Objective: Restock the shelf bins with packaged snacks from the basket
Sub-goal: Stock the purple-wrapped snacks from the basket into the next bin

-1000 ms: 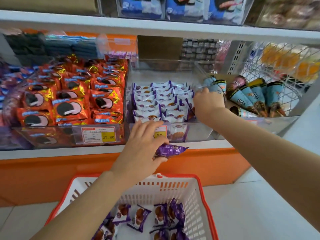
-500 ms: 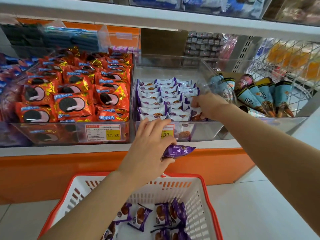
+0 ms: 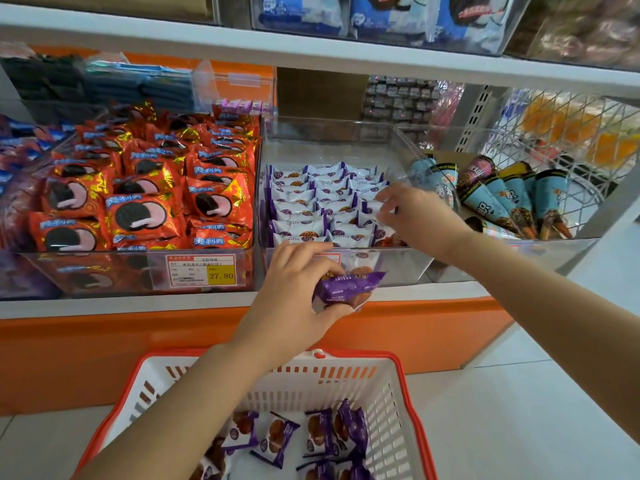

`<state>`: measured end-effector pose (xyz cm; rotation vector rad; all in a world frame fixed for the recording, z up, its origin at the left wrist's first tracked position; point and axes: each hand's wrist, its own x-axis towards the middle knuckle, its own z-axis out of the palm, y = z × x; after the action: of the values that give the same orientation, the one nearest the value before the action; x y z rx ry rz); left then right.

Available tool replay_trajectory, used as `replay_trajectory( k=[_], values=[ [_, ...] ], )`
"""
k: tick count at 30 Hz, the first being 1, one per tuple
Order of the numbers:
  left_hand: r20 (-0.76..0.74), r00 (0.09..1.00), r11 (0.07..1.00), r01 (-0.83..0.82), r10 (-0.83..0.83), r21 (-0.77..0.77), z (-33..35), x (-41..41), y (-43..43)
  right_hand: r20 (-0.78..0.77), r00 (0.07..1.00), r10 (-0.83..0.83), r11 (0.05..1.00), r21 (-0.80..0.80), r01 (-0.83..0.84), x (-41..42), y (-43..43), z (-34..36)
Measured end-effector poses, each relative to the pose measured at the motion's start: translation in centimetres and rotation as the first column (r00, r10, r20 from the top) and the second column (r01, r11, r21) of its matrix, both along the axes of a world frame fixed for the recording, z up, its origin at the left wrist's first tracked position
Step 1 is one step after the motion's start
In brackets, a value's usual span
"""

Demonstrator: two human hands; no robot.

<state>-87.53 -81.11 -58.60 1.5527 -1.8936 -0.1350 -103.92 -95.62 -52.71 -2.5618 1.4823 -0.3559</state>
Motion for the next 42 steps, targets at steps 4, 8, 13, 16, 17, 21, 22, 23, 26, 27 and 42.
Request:
replay_trajectory(
  k=[4,8,13,16,17,21,22,23,26,27,42],
  values=[
    [-0.254,0.965,0.995,-0.042,0.064,0.089,1.1,-0.3,0.3,0.312,0.946,0.090,0.972,0.179,-0.152,-0.8,6.3,0.8],
    [-0.446,0.884,0.983,-0.068,0.139,0.171,2.0,-0.5,0.2,0.409,0.911,0.058,0.920,0.333,-0.208,-1.6,8.1,0.8],
    [-0.577,0.799,0.985,-0.142,0.170,0.094,3.1,-1.4,0.7,0.518,0.850,-0.101,0.887,0.434,-0.160,-1.8,8.7,0.9],
    [-0.668,0.731,0.989,-0.139,0.139,0.053,3.6,-2.2,1.3,0.587,0.790,-0.175,0.815,0.537,-0.219,-1.3,9.4,1.3],
    [-0.714,0.688,0.991,-0.122,0.129,0.062,3.6,-2.5,1.4,0.590,0.793,-0.152,0.827,0.516,-0.225,-1.2,9.6,1.5],
    [-0.858,0.493,0.978,-0.203,0.146,0.050,3.6,-3.9,1.9,0.604,0.771,-0.201,0.845,0.505,-0.176,-0.7,10.2,1.4],
    [-0.878,0.454,0.970,-0.238,0.151,0.043,3.7,-4.2,1.9,0.590,0.781,-0.202,0.848,0.505,-0.162,-0.6,10.4,1.4],
    [-0.895,0.421,0.966,-0.256,0.146,0.037,3.9,-4.4,1.9,0.583,0.790,-0.189,0.851,0.498,-0.164,-0.5,10.4,1.3],
    [-0.911,0.400,0.971,-0.241,0.103,0.004,4.3,-5.1,1.7,0.679,0.690,-0.250,0.784,0.560,-0.268,-0.2,10.7,1.0],
    [-0.897,0.434,0.974,-0.228,0.089,-0.013,4.3,-5.1,1.5,0.722,0.624,-0.299,0.753,0.580,-0.309,-0.1,10.8,1.1],
    [0.250,0.905,0.939,-0.321,0.343,-0.126,-1.3,-1.8,0.2,-0.280,0.959,-0.034,0.989,-0.144,-0.007,-1.9,2.9,2.8]
  ],
)
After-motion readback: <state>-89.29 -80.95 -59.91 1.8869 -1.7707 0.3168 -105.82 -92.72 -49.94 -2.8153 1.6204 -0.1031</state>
